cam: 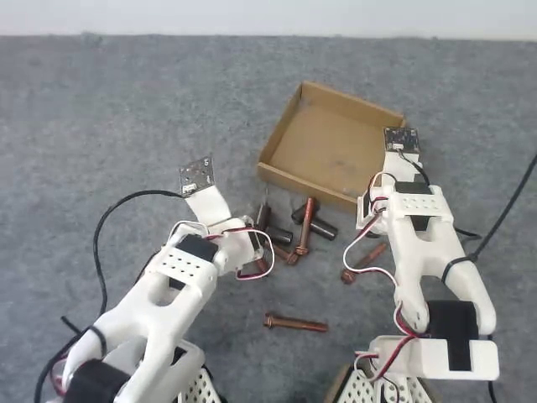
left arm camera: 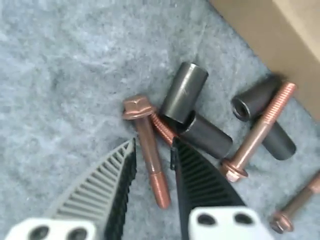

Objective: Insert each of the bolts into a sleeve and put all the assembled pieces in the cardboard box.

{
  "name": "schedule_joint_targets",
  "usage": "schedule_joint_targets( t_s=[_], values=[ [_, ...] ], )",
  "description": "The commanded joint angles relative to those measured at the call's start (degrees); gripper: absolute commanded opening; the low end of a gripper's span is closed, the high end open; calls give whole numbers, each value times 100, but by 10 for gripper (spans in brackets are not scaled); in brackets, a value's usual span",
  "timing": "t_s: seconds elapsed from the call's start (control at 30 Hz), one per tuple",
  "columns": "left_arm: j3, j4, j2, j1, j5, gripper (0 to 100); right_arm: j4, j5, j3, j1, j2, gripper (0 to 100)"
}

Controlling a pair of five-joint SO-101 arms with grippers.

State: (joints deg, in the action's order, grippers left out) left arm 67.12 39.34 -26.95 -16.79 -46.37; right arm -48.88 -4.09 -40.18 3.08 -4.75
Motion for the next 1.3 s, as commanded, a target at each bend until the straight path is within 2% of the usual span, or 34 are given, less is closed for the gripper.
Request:
schedule_joint_targets(
  t_s=[0.0,0.2,0.43,0.57,0.67,0.93,1.07,1.17,1.27],
  values=[
    [-242,-132,343,26,-53,108,57,79,176,-40,-57,7],
    [-1218,571,1512,44,-62,108,48,79,176,-40,-57,7],
    [-1543,774,1908,237,-53,107,48,79,176,-40,-57,7],
    [-1560,765,1908,264,-53,12,48,79,176,-40,-57,7],
    [-1552,774,1899,273,-26,13,48,79,176,-40,-57,7],
    [-1842,782,1890,1266,1451,12,48,79,176,-48,-57,7],
    [-1930,782,1899,1380,2189,13,48,79,176,-48,-57,7],
    [-1930,782,1899,1380,2330,24,48,79,176,-48,-57,7],
    [-1903,782,1899,1380,2321,97,48,79,176,-48,-57,7]
  ],
)
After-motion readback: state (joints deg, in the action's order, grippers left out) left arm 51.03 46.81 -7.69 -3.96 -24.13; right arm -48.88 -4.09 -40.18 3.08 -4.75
